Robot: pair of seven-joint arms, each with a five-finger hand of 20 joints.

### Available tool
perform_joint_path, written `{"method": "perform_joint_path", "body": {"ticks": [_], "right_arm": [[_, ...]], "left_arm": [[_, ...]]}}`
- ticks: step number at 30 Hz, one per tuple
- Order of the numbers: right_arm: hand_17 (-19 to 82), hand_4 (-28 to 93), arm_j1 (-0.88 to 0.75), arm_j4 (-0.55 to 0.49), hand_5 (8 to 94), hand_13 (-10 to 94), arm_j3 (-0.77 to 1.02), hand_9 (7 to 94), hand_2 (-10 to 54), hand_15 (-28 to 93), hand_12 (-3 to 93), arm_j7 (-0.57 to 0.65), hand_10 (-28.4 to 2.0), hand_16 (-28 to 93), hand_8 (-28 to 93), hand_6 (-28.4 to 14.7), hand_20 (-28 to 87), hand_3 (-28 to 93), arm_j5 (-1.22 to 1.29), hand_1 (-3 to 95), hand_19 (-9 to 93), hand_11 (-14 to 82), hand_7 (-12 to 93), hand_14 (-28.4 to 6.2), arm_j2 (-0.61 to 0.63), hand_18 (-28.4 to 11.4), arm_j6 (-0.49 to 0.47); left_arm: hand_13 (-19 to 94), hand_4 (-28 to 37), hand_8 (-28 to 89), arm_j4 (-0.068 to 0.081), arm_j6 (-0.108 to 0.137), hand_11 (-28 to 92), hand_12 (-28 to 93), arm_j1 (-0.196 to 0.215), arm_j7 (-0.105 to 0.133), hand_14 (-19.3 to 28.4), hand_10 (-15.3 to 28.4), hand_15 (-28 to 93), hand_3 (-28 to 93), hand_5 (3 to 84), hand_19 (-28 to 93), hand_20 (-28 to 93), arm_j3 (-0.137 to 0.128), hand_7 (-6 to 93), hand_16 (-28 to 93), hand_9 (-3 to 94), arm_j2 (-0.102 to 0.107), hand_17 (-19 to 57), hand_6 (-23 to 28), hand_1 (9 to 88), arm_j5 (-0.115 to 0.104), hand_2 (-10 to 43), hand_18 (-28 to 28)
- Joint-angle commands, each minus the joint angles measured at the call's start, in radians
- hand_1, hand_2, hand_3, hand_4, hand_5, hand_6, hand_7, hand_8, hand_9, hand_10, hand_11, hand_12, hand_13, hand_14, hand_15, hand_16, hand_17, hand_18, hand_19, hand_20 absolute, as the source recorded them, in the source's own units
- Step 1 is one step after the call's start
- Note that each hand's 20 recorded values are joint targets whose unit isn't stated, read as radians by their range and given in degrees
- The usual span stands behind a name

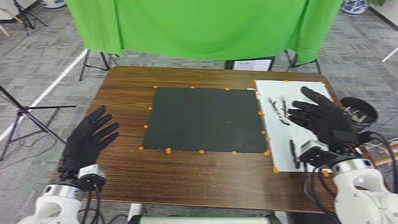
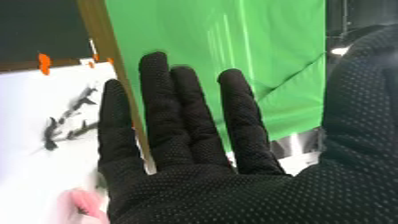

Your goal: Arrange flowers

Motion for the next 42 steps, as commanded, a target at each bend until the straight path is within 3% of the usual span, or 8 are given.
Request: {"method": "perform_joint_path", "body": {"ticks": [1,5,8,11,14,16,29,42], "right_arm": [[23,-28,-0.018,-0.097,49.6,52,-0.008,58.4,-9.3,64,27.9,0.279,-13.1,20,-16,-2.2,38,82,-0.678,21.2,74,40.5,35,-11.7,0.152,-19.8,0.092],[32,-28,-0.055,-0.154,63.9,65,-0.02,72.8,-9.5,69,30.4,0.449,-11.0,25,-15,0.6,41,63,-1.199,32.9,86,42.9,37,-10.5,0.243,-19.9,-0.046],[33,-28,-0.04,-0.179,66.1,67,-0.043,74.6,-9.5,73,32.3,0.556,-10.9,28,-14,1.3,44,53,-1.246,36.2,89,44.9,41,-10.4,0.28,-20.4,-0.135],[34,-28,-0.051,-0.177,66.4,66,-0.045,74.7,-9.5,75,32.5,0.605,-10.9,31,-14,1.3,46,57,-1.265,30.2,90,45.0,43,-10.8,0.294,-20.7,-0.209],[32,-28,-0.058,-0.181,65.1,64,-0.034,71.6,-9.5,76,37.6,0.674,-11.3,32,-14,0.4,47,69,-1.232,20.3,89,50.9,43,-11.9,0.288,-20.6,-0.334],[32,-28,-0.052,-0.173,64.2,62,-0.05,70.1,-9.5,76,38.0,0.702,-11.6,32,-14,-0.2,47,69,-1.242,19.9,89,51.0,43,-12.5,0.286,-20.6,-0.378],[30,-28,-0.064,-0.156,61.3,59,-0.096,66.1,-9.5,76,37.4,0.727,-12.5,31,-14,-1.5,46,72,-1.241,17.0,88,51.2,41,-13.2,0.282,-20.7,-0.442],[31,-28,-0.053,-0.129,64.0,60,-0.163,68.6,-9.5,76,36.7,0.726,-12.5,30,-14,-0.9,46,71,-1.258,20.5,88,50.8,40,-12.9,0.27,-20.7,-0.457]], "left_arm": [[19,-28.1,-11,-0.012,-0.002,21,18,0.027,-0.001,15.9,11.4,30,69,26.6,40,8,-0.014,21.1,1,22.6,-0.003,-8.3,3.3,26.0,0.007,-6.0,22.1],[19,-28.0,-11,-0.014,0.008,21,18,0.041,-0.005,15.8,11.5,30,69,26.7,40,8,-0.018,20.9,1,22.6,-0.013,-8.3,3.3,25.8,0.0,-6.1,22.1],[19,-28.1,-11,-0.013,0.01,21,18,0.036,-0.001,16.0,11.5,30,69,26.7,40,9,-0.016,21.0,1,22.7,-0.009,-8.4,3.3,25.8,0.004,-6.2,22.2],[19,-28.1,-11,-0.008,0.013,21,18,0.025,-0.003,16.0,11.5,30,69,26.7,40,9,-0.007,21.0,1,22.6,-0.001,-8.4,3.3,25.8,-0.001,-6.2,22.3],[19,-28.1,-11,-0.009,-0.015,21,18,0.028,-0.023,16.0,11.5,30,69,26.7,40,9,-0.009,21.1,1,22.7,-0.007,-8.4,3.3,25.9,0.005,-6.1,22.2],[19,-28.1,-11,-0.015,0.004,21,18,0.039,-0.017,16.0,11.5,30,69,26.7,40,9,-0.012,21.0,1,22.6,-0.011,-8.5,3.3,25.9,0.001,-6.1,22.3],[19,-28.2,-11,-0.009,-0.008,21,18,0.027,-0.021,16.1,11.7,30,69,26.7,40,9,-0.008,21.2,1,22.8,-0.004,-8.6,3.3,25.8,0.0,-6.3,22.3],[19,-28.2,-11,-0.007,-0.005,21,18,0.026,-0.023,16.2,11.7,31,69,26.7,40,9,-0.006,21.3,1,23.0,-0.002,-8.6,3.2,25.7,-0.002,-6.1,22.4]]}}
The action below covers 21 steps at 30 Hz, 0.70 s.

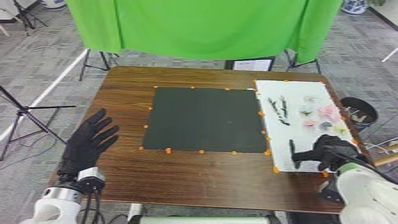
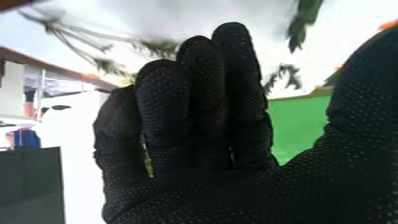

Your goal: Arrange flowers

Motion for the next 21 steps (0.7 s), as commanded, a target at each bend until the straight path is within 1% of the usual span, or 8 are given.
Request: {"method": "perform_joint_path", "body": {"ticks": [1,4,10,14,15,17,19,21], "right_arm": [[31,-28,0.006,0.025,64.0,60,-0.061,68.6,-9.5,76,36.8,-0.003,-12.4,30,-14,-0.8,46,70,-0.03,21.0,88,50.8,40,-12.9,-0.006,-20.7,-0.014],[31,-28,0.022,0.04,64.5,61,-0.091,68.8,-9.5,76,37.1,-0.005,-12.1,30,-14,-0.5,45,69,-0.043,23.5,89,51.0,40,-12.8,-0.001,-20.7,-0.011],[32,-28,0.04,0.064,65.0,62,-0.156,69.4,-9.5,76,37.4,-0.002,-11.7,30,-14,0.1,45,68,-0.084,27.1,89,52.0,41,-12.2,0.008,-20.5,0.005],[34,-28,0.046,0.082,65.9,64,-0.199,70.6,-9.5,77,37.6,-0.003,-11.5,31,-15,1.2,45,73,-0.114,32.2,91,52.8,44,-11.3,0.0,-20.3,-0.014],[34,-28,0.042,0.087,66.2,65,-0.207,71.2,-9.5,77,37.9,-0.011,-11.2,31,-5,1.5,45,72,-0.127,34.6,92,53.0,44,-10.8,-0.001,-20.2,-0.007],[36,-28,0.037,0.096,67.0,67,-0.218,73.6,-9.5,77,39.5,-0.018,-10.3,33,6,1.3,45,68,-0.136,41.9,93,52.8,45,-9.7,-0.005,-19.9,-0.015],[37,-28,0.033,0.106,68.5,68,-0.227,76.6,-9.5,77,46.7,-0.031,-8.6,34,7,1.7,46,69,-0.137,46.1,93,48.9,46,-9.0,-0.007,-19.8,-0.001],[38,-28,0.029,0.111,71.1,70,-0.229,79.7,-9.5,78,52.9,-0.04,-7.2,35,7,2.0,47,73,-0.128,48.6,93,44.1,46,-8.5,-0.009,-19.8,-0.01]], "left_arm": [[19,-28.2,-11,-0.001,0.0,21,18,0.006,-0.009,16.2,11.7,31,69,26.7,40,9,0.002,21.4,1,23.0,-0.001,-8.6,3.2,25.7,-0.003,-6.1,22.4],[19,-28.2,-11,0.001,-0.003,21,18,0.003,-0.009,16.2,11.7,31,69,26.7,40,9,0.001,21.4,1,23.0,0.004,-8.6,3.2,25.7,-0.003,-6.1,22.4],[19,-28.2,-11,0.004,-0.005,21,18,-0.004,-0.015,16.2,11.7,31,69,26.7,40,9,0.003,21.5,0,23.0,0.003,-8.6,3.2,25.7,-0.002,-6.1,22.4],[19,-28.2,-11,0.006,-0.008,21,18,-0.005,-0.018,16.2,11.8,31,69,26.7,40,9,0.004,21.5,0,23.0,0.002,-8.6,3.3,25.7,-0.001,-6.1,22.4],[19,-28.2,-11,0.004,-0.005,21,18,-0.004,-0.018,16.2,11.7,31,69,26.7,40,9,0.004,21.5,0,23.0,0.001,-8.6,3.3,25.7,-0.001,-6.1,22.4],[19,-28.2,-11,0.003,-0.005,21,18,-0.001,-0.018,16.2,11.7,31,69,26.7,40,9,0.002,21.7,0,23.1,0.002,-8.7,3.2,25.7,-0.001,-6.0,22.4],[19,-28.2,-11,0.003,-0.004,21,18,-0.001,-0.017,16.2,11.7,31,69,26.7,40,9,0.002,21.8,0,23.1,0.003,-8.7,3.2,25.7,-0.002,-6.0,22.4],[19,-28.2,-11,0.004,-0.005,21,18,-0.001,-0.019,16.2,11.7,31,69,26.7,40,9,0.002,21.8,0,23.1,0.002,-8.7,3.2,25.7,-0.001,-6.0,22.4]]}}
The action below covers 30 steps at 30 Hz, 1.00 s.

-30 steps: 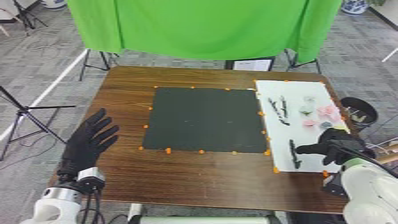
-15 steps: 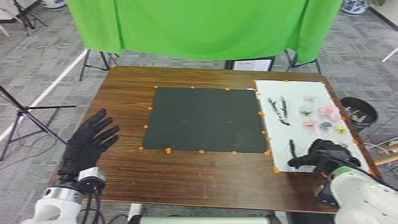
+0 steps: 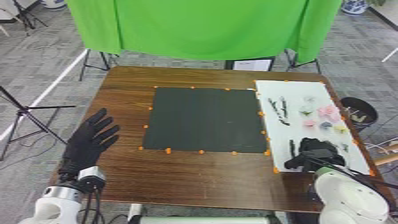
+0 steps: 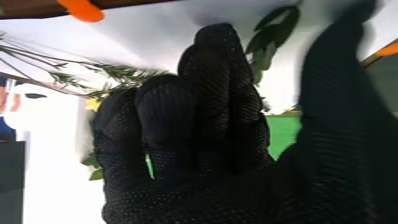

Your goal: Arrange flowers

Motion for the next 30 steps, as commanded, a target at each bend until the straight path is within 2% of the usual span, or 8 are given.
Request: {"method": "perform_joint_path", "body": {"ticks": [1,7,9,10,15,22,26,30], "right_arm": [[39,-28,-0.054,0.054,72.3,71,-0.046,81.3,-9.5,78,54.7,-0.036,-6.6,35,8,2.1,48,74,0.031,49.9,93,42.7,45,-8.3,-0.02,-19.8,-0.013],[39,-28,-0.093,0.074,71.8,71,-0.017,82.4,-9.5,79,60.2,-0.168,-6.5,37,14,1.3,53,83,0.048,48.7,93,41.6,47,-8.6,-0.024,-19.8,0.058],[36,-24,-0.098,0.084,68.8,69,-0.019,80.2,-9.5,82,62.5,-0.171,-7.7,39,18,0.7,55,87,0.076,45.6,93,45.4,51,-9.3,-0.024,-19.9,0.095],[36,-20,-0.115,0.088,67.5,68,0.005,79.3,-9.5,83,62.1,-0.228,-8.2,40,20,0.3,56,88,0.088,43.8,93,47.5,53,-9.7,-0.026,-20.1,0.101],[35,-9,-0.116,0.102,63.0,67,0.005,73.7,-8.6,88,61.9,-0.21,-9.4,41,27,-1.2,63,93,0.112,33.3,93,62.3,62,-11.7,-0.019,-21.4,0.214],[36,15,-0.113,0.08,64.7,69,0.048,74.9,19.3,93,64.2,-0.186,-10.4,42,37,-2.0,73,93,0.138,12.4,93,74.3,65,-12.5,-0.003,-22.5,0.344],[38,17,-0.088,0.055,65.5,70,0.079,75.7,20.9,93,64.5,-0.145,-10.6,43,37,-1.9,75,93,0.211,11.5,93,75.4,65,-12.4,0.002,-22.7,0.424],[38,18,-0.073,0.036,66.2,70,0.114,76.2,19.0,93,64.6,-0.141,-10.6,43,37,-2.0,76,93,0.263,12.4,93,75.8,65,-12.3,0.01,-22.7,0.472]], "left_arm": [[19,-28.2,-11,0.003,-0.007,21,18,0.003,-0.012,16.1,11.7,31,69,26.7,40,9,0.002,21.8,0,23.1,-0.001,-8.6,3.2,25.7,0.0,-6.0,22.4],[19,-28.2,-11,0.003,-0.005,22,18,0.006,-0.012,16.1,11.7,31,69,26.6,41,9,0.002,21.8,0,23.1,-0.002,-8.7,3.2,25.7,-0.002,-5.9,22.5],[19,-28.2,-11,0.005,-0.005,22,18,0.004,-0.013,16.1,11.7,31,69,26.7,41,9,0.004,21.7,0,23.1,-0.001,-8.7,3.2,25.7,-0.004,-6.0,22.5],[19,-28.2,-11,0.006,-0.006,22,18,0.003,-0.011,16.1,11.7,31,69,26.7,41,9,0.005,21.7,0,23.1,0.0,-8.7,3.3,25.7,-0.005,-6.0,22.5],[19,-28.2,-11,0.007,-0.005,22,18,0.003,-0.013,16.1,11.8,32,69,26.7,41,9,0.006,21.8,0,23.1,-0.001,-8.8,3.3,25.6,-0.006,-5.8,22.7],[19,-28.2,-11,0.001,-0.001,22,18,0.011,-0.009,16.1,11.8,32,69,26.8,41,9,-0.001,22.0,0,23.1,-0.001,-8.8,3.3,25.4,-0.006,-5.5,22.7],[19,-28.2,-12,0.003,-0.001,22,18,0.006,-0.01,16.3,11.8,33,69,26.8,41,9,0.001,22.1,0,23.1,0.0,-8.8,3.3,25.4,-0.006,-5.5,22.7],[19,-28.3,-12,0.004,-0.002,22,18,0.006,-0.009,16.3,11.7,33,69,26.8,41,9,0.0,22.2,0,23.1,0.0,-8.8,3.3,25.4,-0.005,-5.4,22.7]]}}
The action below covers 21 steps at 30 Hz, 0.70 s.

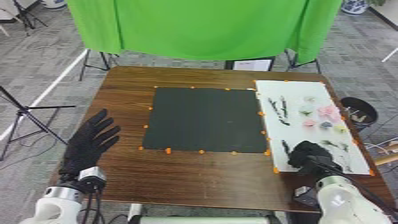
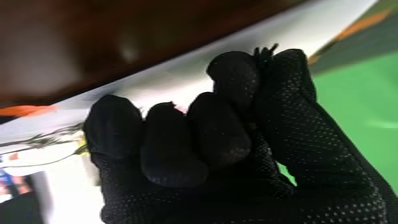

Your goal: Arrange flowers

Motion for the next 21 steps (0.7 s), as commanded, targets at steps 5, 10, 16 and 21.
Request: {"method": "perform_joint_path", "body": {"ticks": [5,10,16,21], "right_arm": [[39,18,0.073,-0.05,66.6,71,0.064,76.4,16.6,93,65.0,0.032,-10.5,43,38,-2.1,77,93,0.141,13.6,93,75.6,64,-12.3,0.022,-22.8,0.094],[39,18,0.194,-0.039,66.7,71,-0.01,76.5,15.5,93,65.0,0.029,-10.5,44,38,-2.2,77,93,0.197,14.2,93,75.5,64,-12.3,0.026,-22.6,0.108],[40,17,0.4,0.004,67.0,71,-0.168,77.0,13.9,93,65.1,0.032,-10.4,44,38,-2.3,77,93,0.249,15.1,93,75.3,64,-12.1,0.0,-22.5,0.108],[40,15,0.567,0.051,67.2,71,-0.326,76.8,8.9,93,66.0,0.032,-10.4,44,38,-2.6,78,93,0.241,18.2,93,74.6,63,-12.0,-0.054,-22.4,0.087]], "left_arm": [[19,-28.3,-12,-0.002,0.001,22,18,0.011,-0.006,16.3,11.8,33,69,26.8,41,9,-0.007,22.3,0,23.1,-0.001,-8.8,3.3,25.4,-0.002,-5.4,22.7],[19,-28.2,-12,-0.006,-0.001,22,18,0.01,-0.007,16.3,11.8,33,69,26.8,41,8,-0.009,22.2,0,23.1,0.006,-8.8,3.4,25.4,0.0,-5.4,22.7],[19,-28.2,-12,-0.027,0.003,22,18,0.046,0.0,16.2,11.7,33,70,26.8,41,8,-0.042,22.3,0,23.1,0.017,-8.8,3.3,25.3,0.0,-5.6,22.7],[19,-28.2,-12,-0.044,0.009,22,18,0.087,-0.008,16.3,11.8,33,70,26.8,41,8,-0.084,22.3,0,23.0,0.031,-8.7,3.3,25.3,-0.004,-5.7,22.7]]}}
